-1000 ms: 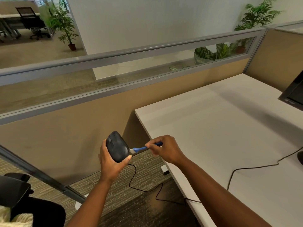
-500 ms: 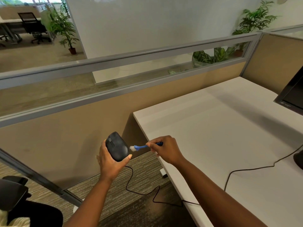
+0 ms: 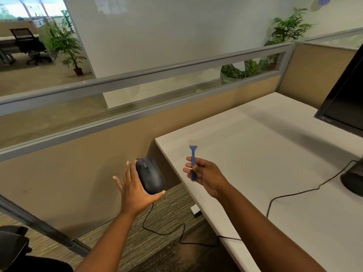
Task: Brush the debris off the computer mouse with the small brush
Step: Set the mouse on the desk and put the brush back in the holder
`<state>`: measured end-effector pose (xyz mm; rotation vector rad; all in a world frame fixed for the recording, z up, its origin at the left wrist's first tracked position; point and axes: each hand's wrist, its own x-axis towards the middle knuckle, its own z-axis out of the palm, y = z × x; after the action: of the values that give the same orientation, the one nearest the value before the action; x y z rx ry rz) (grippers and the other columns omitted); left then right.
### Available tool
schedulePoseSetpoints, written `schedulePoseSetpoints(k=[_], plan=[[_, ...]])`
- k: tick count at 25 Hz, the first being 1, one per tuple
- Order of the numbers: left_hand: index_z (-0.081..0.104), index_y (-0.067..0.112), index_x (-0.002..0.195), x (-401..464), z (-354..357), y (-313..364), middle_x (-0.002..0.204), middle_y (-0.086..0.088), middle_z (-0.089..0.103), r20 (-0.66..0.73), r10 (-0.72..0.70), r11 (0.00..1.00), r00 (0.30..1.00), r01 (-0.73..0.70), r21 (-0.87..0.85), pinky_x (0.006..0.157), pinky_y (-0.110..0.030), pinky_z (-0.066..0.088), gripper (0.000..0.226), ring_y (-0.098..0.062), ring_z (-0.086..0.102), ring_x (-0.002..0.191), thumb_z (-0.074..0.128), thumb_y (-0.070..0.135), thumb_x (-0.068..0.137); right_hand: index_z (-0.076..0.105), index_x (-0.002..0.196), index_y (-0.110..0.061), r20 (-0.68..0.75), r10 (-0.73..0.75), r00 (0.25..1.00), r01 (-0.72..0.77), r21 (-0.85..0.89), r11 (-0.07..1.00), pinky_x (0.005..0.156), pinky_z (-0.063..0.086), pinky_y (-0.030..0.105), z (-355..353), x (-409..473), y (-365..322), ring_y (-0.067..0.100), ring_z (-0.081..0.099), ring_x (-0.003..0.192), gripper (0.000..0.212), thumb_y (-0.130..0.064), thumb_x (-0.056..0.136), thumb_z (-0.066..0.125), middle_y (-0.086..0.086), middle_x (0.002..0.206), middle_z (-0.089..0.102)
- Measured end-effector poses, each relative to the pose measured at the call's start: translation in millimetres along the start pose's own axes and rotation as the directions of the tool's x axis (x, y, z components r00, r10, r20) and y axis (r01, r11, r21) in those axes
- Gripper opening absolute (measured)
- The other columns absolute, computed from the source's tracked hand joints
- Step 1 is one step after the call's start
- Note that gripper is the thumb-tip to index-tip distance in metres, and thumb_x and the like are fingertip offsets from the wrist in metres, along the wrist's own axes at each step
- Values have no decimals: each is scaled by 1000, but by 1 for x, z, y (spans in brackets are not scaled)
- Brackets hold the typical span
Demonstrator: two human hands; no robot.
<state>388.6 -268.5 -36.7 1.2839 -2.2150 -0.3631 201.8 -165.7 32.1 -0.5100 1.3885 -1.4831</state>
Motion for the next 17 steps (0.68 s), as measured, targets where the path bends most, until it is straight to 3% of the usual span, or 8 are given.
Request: schedulePoseSetpoints(k=[3,9,13,17], plan=[[13,8,144,9,2,11,153,-16,13,39,113,991,993,-115,64,108,-57,-14,131,-27,8,141,82,59,45,62,99,-7,-92,-122,988,117,-61,991,69,55,21,-10,-5,0,15,66,74,14,-9,91,50,5,84,64],[17,11,143,36,13,65,150,-8,24,100,313,949,944,-315,0,105,-62,-9,124,-23,7,141,66,69,45,67,89,-18,-348,-331,877,300,-143,943,64,52,15,-59,-23,-16,10,65,72,16,-12,90,52,-2,88,67],[14,11,144,57,34,111,153,-7,19,130,427,904,895,-422,-66,106,-59,-12,127,-18,-1,142,67,68,44,67,90,-21,-504,-399,766,322,-237,917,73,51,24,-113,-39,-34,13,65,77,15,-10,88,56,-1,90,67],[10,7,145,66,61,163,155,-6,9,169,545,838,821,-532,-117,107,-61,-10,129,-17,-9,141,68,67,46,67,92,-13,-646,-387,658,290,-258,922,81,53,33,-176,-60,-52,20,65,81,13,-6,86,57,6,90,66]])
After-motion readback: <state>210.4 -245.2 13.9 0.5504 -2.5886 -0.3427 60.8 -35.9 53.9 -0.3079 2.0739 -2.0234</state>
